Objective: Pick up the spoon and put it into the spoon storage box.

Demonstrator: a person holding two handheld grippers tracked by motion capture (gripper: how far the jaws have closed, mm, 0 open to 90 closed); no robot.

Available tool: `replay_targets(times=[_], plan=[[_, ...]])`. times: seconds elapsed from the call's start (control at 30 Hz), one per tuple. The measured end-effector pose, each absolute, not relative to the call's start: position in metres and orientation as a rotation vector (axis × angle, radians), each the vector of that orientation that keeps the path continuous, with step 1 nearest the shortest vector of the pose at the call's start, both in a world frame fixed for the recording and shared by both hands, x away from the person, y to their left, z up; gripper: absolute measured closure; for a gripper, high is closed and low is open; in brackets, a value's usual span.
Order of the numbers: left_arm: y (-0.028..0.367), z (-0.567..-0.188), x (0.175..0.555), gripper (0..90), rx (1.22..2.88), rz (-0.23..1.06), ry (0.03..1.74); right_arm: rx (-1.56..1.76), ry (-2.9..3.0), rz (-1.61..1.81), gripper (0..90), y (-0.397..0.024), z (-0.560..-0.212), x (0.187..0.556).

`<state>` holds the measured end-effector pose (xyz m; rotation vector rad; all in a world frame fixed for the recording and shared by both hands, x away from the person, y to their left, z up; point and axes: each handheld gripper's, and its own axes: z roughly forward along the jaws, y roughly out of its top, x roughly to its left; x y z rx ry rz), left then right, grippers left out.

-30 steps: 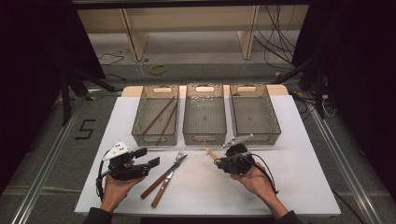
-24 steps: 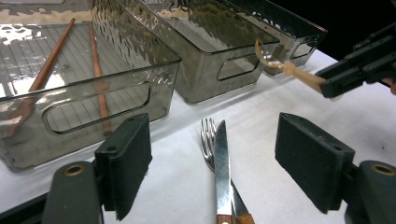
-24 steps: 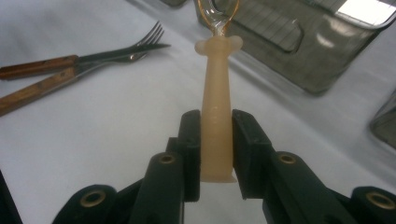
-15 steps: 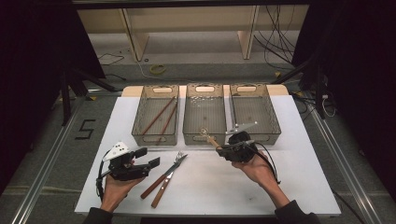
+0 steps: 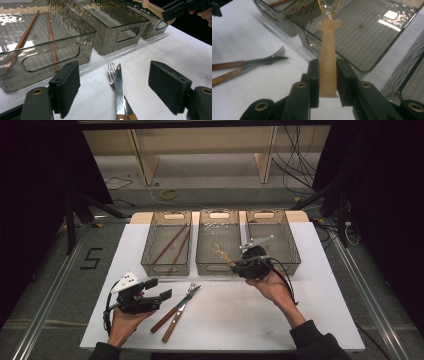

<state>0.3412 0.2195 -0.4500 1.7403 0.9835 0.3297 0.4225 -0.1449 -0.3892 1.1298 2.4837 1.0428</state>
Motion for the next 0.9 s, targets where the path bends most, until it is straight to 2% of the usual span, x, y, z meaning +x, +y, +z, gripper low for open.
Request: replay_targets(times=[0.9], plan=[[0.220,-0.451,0.342,24.0,1.745,0.335,0.979,1.165,2.446,0.998,75.0,-0.122,-0.371,0.473]])
